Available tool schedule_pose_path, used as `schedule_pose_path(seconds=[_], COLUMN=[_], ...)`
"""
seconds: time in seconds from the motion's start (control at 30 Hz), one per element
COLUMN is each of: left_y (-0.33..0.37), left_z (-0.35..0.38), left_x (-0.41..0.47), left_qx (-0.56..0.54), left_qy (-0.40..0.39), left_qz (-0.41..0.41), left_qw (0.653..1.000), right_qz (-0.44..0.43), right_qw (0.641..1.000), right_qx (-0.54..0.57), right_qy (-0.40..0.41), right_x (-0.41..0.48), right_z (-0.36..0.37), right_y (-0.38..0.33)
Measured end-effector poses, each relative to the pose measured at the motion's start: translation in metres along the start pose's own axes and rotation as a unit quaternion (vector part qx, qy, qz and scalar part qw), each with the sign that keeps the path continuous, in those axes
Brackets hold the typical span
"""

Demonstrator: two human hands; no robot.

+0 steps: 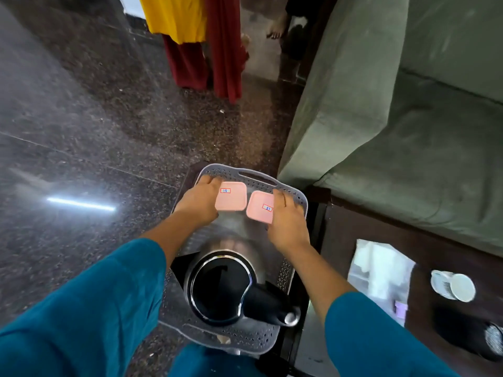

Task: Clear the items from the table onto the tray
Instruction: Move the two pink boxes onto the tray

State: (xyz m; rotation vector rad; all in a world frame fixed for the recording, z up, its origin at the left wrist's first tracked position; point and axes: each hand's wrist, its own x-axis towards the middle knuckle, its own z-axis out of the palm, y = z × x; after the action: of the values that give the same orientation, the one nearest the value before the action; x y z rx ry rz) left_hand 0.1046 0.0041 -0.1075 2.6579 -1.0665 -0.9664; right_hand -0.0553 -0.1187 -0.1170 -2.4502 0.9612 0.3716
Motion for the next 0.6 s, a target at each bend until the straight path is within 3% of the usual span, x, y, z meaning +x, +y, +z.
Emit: schedule_pose_path(seconds=[0.2, 0.6], left_y=[-0.012, -0.01], left_z=[0.024, 0.025], left_x=[0.022, 0.015], left_qx=[0.031, 0.08], left_qy=[0.007, 0.097], left_qz=[-0.004, 0.015], left_qw=[0.999, 0.992], right_qz=[0.032, 0.094], right_qw=[0.999, 0.986], right_qx=[0.001, 0.099], right_qy=[0.004, 0.1], right_x=[0.022, 0.017], right_z=[0.024, 0.032], right_y=[-0.005, -0.012])
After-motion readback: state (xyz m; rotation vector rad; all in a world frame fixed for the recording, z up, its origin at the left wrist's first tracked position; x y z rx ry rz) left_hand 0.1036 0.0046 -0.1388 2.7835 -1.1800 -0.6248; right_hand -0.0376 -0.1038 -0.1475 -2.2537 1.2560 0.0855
